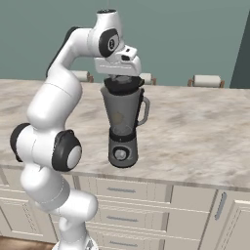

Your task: Grab the garlic and lemon from the fridge, place them in the blender, close the lid, and turn on the blender to create a marinade.

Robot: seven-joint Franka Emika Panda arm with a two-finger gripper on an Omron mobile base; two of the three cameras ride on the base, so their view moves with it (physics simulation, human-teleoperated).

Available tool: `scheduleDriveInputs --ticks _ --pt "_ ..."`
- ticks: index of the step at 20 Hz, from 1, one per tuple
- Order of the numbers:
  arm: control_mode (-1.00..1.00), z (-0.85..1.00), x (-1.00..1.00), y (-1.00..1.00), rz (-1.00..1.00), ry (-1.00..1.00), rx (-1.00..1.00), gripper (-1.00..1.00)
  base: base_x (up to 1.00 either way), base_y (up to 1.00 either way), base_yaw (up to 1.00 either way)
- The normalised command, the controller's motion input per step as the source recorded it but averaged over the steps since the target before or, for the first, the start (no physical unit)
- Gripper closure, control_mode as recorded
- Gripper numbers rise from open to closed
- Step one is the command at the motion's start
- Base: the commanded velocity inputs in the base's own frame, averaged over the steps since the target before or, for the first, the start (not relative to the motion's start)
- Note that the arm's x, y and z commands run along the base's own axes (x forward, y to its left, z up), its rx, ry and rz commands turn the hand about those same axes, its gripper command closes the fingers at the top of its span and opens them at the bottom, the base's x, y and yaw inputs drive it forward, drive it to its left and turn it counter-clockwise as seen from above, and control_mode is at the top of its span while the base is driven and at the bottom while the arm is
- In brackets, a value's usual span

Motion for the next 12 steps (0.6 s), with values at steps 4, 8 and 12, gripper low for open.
scheduleDriveInputs --ticks 4,8,12 --pt "-1.0 -0.2 0.0 0.07 -0.09 0.02 0.0 1.0 0.0 0.0 0.0" --pt "-1.0 -0.08 0.0 0.09 -0.03 0.0 0.02 1.0 0.0 0.0 0.0" --pt "-1.0 0.0 0.0 0.13 -0.03 -0.01 0.03 1.0 0.0 0.0 0.0"
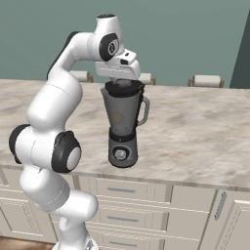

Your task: Grab the garlic and lemon from the fridge, place them in the blender, close the lid, and turn on the blender to create a marinade.

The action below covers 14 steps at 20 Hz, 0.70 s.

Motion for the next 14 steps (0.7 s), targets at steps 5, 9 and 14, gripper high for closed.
scheduleDriveInputs --ticks 5,9,14 --pt "-1.0 0.0 0.04 0.2 -0.07 -0.02 0.0 1.0 0.0 0.0 0.0" --pt "-1.0 -0.01 0.1 0.08 -0.01 0.0 0.0 1.0 0.0 0.0 0.0" --pt "-1.0 -0.17 -0.01 0.01 0.0 0.0 0.0 1.0 0.0 0.0 0.0"
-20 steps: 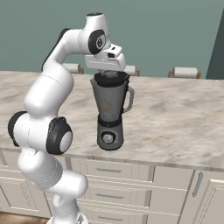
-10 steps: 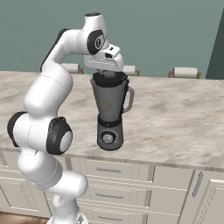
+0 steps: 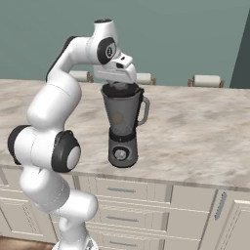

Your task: Grab the garlic and lemon from the fridge, place them in the blender, close the lid, and turn on the blender to create a marinade.

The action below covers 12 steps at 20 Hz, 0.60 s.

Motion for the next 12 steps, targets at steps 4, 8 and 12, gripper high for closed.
scheduleDriveInputs --ticks 4,8,12 --pt "-1.0 -0.2 -0.02 0.0 0.0 0.0 0.0 1.0 0.0 0.0 0.0" --pt "-1.0 -0.06 0.0 0.0 0.0 0.0 0.0 1.0 0.0 0.0 0.0" --pt "-1.0 -0.02 0.0 0.0 0.0 0.0 0.0 -1.0 0.0 0.0 0.0"
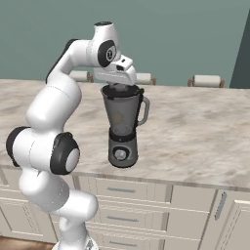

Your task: Grab the garlic and lemon from the fridge, place them in the blender, close the lid, and turn on the blender to create a marinade.

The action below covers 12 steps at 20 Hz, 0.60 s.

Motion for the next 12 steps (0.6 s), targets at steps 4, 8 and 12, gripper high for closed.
scheduleDriveInputs --ticks 4,8,12 --pt "-1.0 0.01 0.0 0.0 0.0 -0.03 0.0 -1.0 0.0 0.0 0.0" --pt "-1.0 0.15 -0.01 0.0 -0.02 -0.09 0.0 -1.0 0.0 0.0 0.0" --pt "-1.0 0.18 -0.08 0.02 -0.01 -0.13 0.0 -1.0 0.0 0.0 0.0"
